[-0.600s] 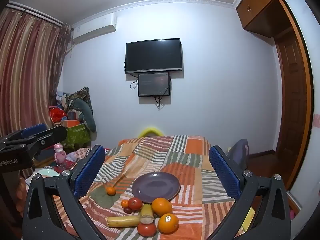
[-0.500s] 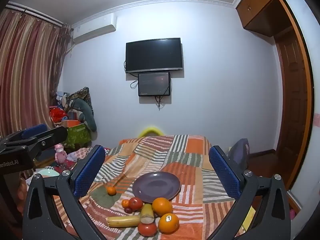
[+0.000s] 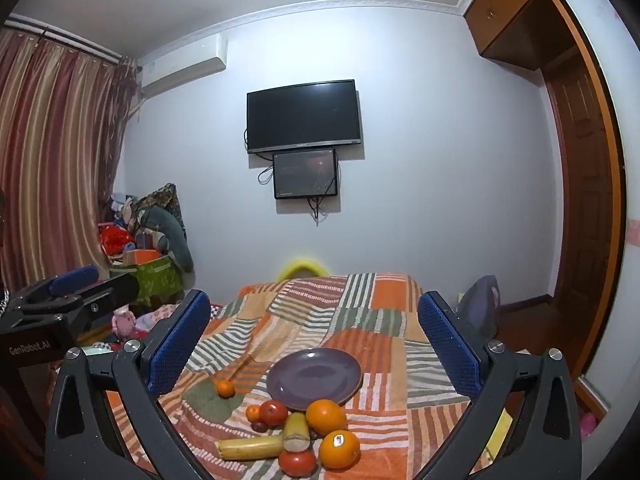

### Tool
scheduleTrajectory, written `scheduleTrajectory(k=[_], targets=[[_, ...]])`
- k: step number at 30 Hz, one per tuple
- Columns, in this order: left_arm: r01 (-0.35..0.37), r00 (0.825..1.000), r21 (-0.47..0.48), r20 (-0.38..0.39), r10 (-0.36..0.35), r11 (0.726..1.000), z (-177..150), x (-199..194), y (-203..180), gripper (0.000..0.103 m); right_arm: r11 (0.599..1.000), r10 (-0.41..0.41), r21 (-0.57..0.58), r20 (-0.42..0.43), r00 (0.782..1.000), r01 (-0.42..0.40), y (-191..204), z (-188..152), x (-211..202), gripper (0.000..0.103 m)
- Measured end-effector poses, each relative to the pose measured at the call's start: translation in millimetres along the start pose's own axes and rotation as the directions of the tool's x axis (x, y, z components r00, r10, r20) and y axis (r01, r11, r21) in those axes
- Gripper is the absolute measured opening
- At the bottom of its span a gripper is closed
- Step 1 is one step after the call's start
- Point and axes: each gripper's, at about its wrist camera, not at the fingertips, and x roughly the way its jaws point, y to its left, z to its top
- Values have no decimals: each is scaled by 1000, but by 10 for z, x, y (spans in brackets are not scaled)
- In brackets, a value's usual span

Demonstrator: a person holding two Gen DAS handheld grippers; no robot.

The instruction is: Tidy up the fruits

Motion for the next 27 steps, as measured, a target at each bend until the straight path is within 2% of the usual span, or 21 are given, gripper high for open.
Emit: scheduleTrajectory(k=[27], targets=[[4,1000,-7,4,-4,1000,-8,-15,22,103,1000,18,8,-22,1000,-18,-21,6,44,103]])
